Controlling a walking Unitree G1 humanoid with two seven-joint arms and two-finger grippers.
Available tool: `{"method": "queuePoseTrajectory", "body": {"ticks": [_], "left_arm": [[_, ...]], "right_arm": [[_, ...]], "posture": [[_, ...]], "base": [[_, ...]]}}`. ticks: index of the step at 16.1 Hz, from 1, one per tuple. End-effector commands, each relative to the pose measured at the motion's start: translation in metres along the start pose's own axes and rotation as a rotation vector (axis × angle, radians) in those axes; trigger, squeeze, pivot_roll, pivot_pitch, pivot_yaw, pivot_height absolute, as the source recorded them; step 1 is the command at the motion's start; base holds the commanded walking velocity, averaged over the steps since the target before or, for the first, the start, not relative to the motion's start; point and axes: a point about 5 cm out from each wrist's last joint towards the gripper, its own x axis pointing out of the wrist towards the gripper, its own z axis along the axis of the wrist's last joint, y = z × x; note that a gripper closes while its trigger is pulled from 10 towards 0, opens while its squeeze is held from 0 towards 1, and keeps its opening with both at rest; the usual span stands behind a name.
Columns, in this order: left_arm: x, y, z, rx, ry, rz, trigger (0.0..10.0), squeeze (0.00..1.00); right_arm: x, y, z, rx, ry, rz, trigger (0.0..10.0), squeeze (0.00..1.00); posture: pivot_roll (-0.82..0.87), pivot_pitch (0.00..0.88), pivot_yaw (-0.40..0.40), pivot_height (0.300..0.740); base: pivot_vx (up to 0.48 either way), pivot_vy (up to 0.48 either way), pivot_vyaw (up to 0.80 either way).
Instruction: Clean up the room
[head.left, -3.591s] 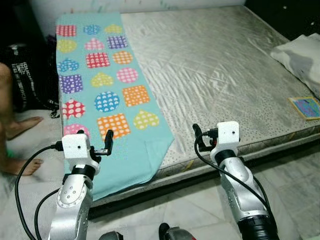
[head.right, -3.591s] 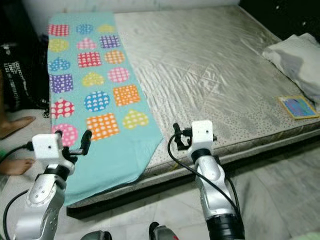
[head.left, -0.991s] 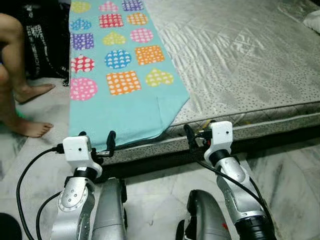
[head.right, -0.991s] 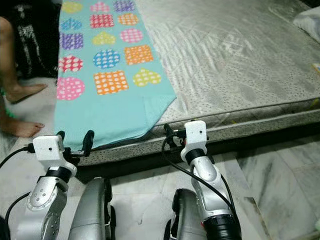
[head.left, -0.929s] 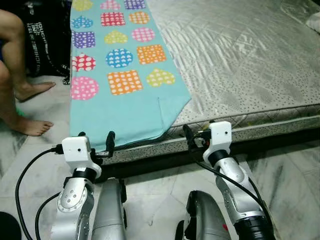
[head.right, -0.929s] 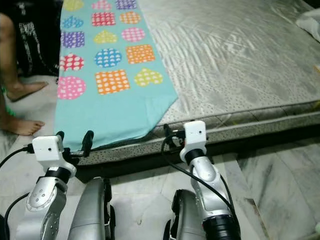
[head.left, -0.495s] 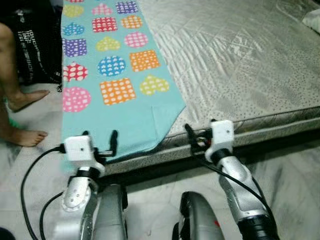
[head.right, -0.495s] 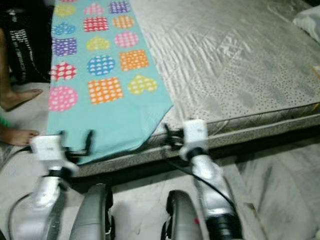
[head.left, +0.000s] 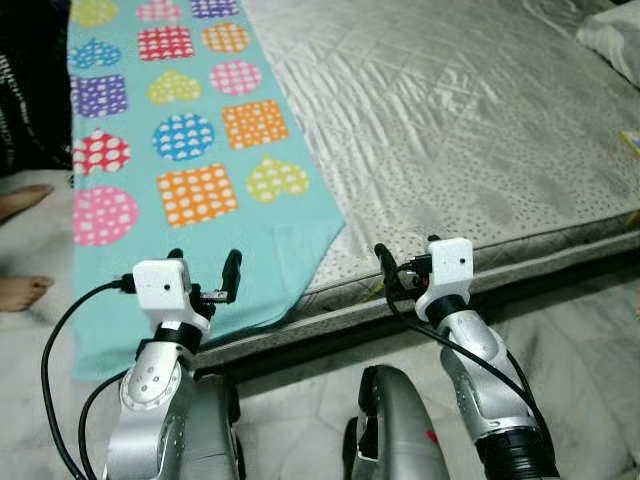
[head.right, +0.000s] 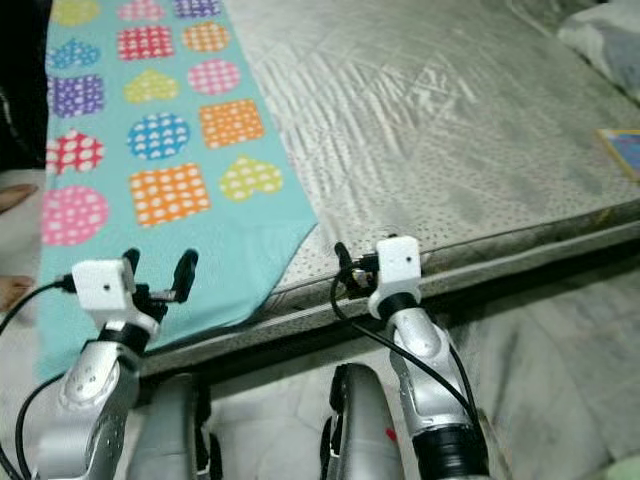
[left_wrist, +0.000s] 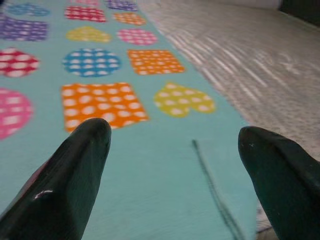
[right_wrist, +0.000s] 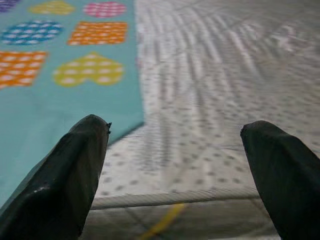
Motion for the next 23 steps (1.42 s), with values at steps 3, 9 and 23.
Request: {"method": "queuePoseTrajectory", "body": {"ticks": [3, 9, 23], "left_arm": [[-0.0061, 0.008, -0.0119, -0.015, 0.064, 0.067, 10.0, 0.0], [-0.0063, 0.0066, -0.0112, -0.036, 0.057, 0.047, 10.0, 0.0], [-0.0061, 0.0043, -0.0113, -0.03, 0.055, 0.036, 10.0, 0.0]], "right_arm": [[-0.0003, 0.0065, -0.0025, 0.001, 0.007, 0.017, 10.0, 0.0], [-0.0005, 0.0057, -0.0037, -0.002, 0.015, 0.012, 10.0, 0.0], [0.0005, 0.0095, -0.0045, -0.039, 0.012, 0.053, 10.0, 0.0]], "posture": [[0.07, 0.246, -0.032, 0.586], [0.07, 0.25, -0.034, 0.586], [0.07, 0.24, -0.035, 0.608]], "base": [[0.0, 0.0, 0.47], [0.0, 0.258, 0.0], [0.0, 0.159, 0.0]]}}
